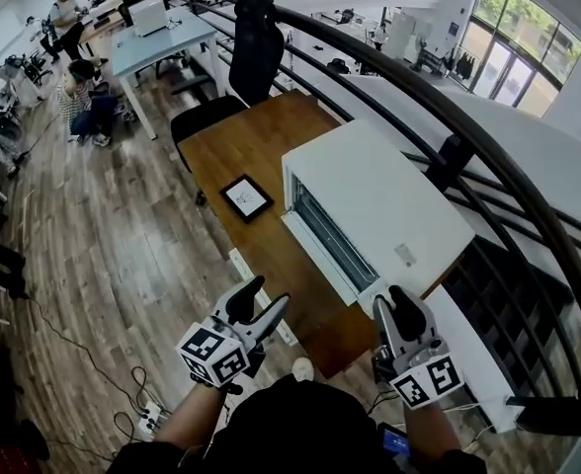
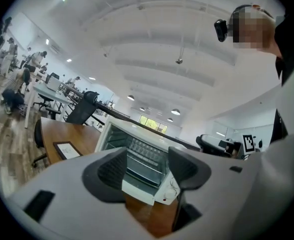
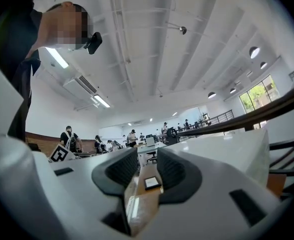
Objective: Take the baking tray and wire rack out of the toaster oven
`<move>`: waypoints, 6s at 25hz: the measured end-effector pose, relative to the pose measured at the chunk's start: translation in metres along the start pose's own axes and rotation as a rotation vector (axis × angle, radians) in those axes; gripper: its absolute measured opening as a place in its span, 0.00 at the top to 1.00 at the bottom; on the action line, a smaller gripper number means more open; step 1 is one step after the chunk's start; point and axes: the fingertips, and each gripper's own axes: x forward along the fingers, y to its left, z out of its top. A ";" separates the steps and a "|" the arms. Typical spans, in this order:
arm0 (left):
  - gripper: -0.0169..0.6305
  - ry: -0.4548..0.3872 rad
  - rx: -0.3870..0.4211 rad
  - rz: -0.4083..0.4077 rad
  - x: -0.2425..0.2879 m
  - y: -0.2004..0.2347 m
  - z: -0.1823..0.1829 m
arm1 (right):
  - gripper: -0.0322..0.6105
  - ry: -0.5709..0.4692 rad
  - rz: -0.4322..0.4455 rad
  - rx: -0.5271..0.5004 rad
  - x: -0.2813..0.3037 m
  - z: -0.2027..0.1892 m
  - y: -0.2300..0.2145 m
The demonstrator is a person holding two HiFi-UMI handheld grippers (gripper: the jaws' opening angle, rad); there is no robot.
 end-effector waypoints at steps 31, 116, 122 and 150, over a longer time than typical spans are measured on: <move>0.63 0.173 -0.512 -0.066 0.193 0.049 -0.076 | 0.85 -0.014 -0.153 0.163 -0.027 0.020 -0.025; 0.95 0.293 -1.014 -0.521 -0.052 0.151 -0.002 | 0.89 0.022 -0.543 0.109 0.072 -0.091 0.188; 0.95 0.341 -0.971 -0.599 -0.035 0.197 0.030 | 0.89 -0.008 -0.543 0.113 0.149 -0.092 0.192; 0.95 0.271 -0.947 -0.483 0.049 0.410 0.102 | 0.89 0.105 -0.395 0.187 0.379 -0.146 0.135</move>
